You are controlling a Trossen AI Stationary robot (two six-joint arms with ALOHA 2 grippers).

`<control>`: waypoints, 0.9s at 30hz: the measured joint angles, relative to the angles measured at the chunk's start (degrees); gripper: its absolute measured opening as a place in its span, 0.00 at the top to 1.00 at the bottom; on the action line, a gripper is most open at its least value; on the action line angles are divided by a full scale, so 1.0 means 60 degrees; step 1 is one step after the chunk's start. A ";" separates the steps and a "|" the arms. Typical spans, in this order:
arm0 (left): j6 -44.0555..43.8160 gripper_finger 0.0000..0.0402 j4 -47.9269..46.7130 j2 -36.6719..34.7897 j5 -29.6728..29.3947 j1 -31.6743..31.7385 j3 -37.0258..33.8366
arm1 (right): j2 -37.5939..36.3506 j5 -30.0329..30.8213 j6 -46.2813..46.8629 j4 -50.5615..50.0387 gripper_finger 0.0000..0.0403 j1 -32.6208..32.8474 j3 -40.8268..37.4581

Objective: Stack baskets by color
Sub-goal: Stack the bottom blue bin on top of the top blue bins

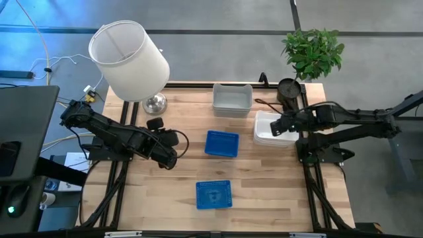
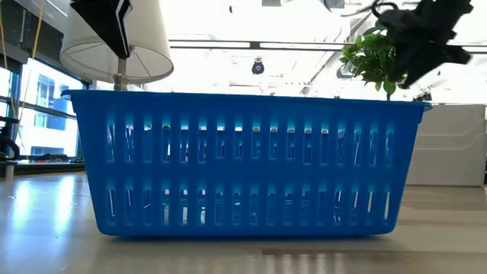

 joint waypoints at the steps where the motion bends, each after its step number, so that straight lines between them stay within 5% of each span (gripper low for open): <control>1: -0.0080 0.64 0.0006 0.0000 0.0087 0.0000 0.0000 | 0.0004 -0.0070 -0.0279 0.0372 0.67 0.0045 0.0000; 11: -0.0392 0.64 0.0020 -0.0002 0.0701 0.0000 0.0000 | 0.0255 -0.0007 -0.2090 0.3673 0.67 0.1410 0.0004; 27: -0.0385 0.64 0.0699 0.0000 0.1355 -0.0156 0.0000 | 0.2701 -0.0118 -0.4783 0.7767 0.67 0.2476 0.0004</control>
